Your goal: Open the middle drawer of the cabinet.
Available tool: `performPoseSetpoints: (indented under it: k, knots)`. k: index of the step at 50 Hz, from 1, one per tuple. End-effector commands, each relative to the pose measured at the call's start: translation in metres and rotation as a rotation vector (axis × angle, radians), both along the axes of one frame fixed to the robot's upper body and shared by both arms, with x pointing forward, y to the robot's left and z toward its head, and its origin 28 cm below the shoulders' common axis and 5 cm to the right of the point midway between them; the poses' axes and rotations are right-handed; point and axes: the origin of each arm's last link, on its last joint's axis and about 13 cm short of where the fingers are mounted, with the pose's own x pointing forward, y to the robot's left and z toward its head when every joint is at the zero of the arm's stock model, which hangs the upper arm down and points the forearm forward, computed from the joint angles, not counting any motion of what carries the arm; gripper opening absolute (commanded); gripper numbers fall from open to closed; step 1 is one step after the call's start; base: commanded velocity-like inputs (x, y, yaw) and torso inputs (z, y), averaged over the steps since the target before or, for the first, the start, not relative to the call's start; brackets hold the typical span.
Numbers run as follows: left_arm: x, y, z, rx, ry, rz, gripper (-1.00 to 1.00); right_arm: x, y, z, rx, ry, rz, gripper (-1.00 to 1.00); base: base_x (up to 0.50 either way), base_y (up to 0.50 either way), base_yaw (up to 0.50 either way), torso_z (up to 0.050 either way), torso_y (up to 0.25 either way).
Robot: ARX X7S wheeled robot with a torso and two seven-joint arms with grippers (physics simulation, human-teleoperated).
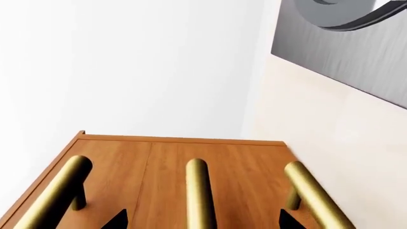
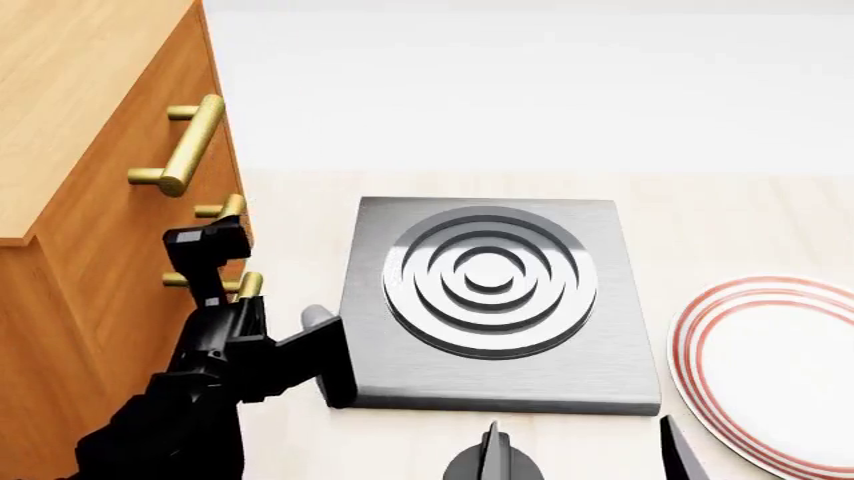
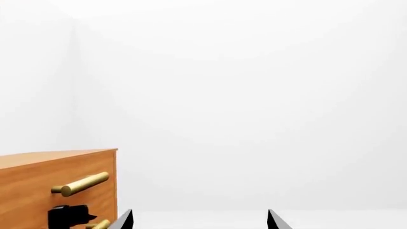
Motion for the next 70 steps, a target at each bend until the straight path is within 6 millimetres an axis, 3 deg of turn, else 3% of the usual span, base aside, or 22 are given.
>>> performPoseSetpoints:
  k: [1, 58, 59, 70]
  knots:
    - [0.000, 0.004, -0.001, 0.003, 0.001, 0.017, 1.00, 0.000, 0.001, -0.001, -0.001, 0.003, 0.002, 1.00, 0.00, 0.00, 0.00, 0.000, 0.000]
    - [0.000, 0.016, -0.002, 0.035, 0.005, 0.093, 1.00, 0.003, 0.001, -0.003, -0.003, 0.013, -0.006, 1.00, 0.00, 0.00, 0.00, 0.000, 0.000]
    - [0.000, 0.015, -0.001, 0.034, -0.009, 0.084, -1.00, 0.003, 0.001, -0.003, -0.004, 0.012, -0.007, 1.00, 0.00, 0.00, 0.00, 0.000, 0.000]
    - [0.001, 0.011, 0.000, 0.040, -0.042, 0.063, -1.00, 0.003, 0.000, -0.003, -0.003, 0.012, -0.010, 1.00, 0.00, 0.00, 0.00, 0.000, 0.000]
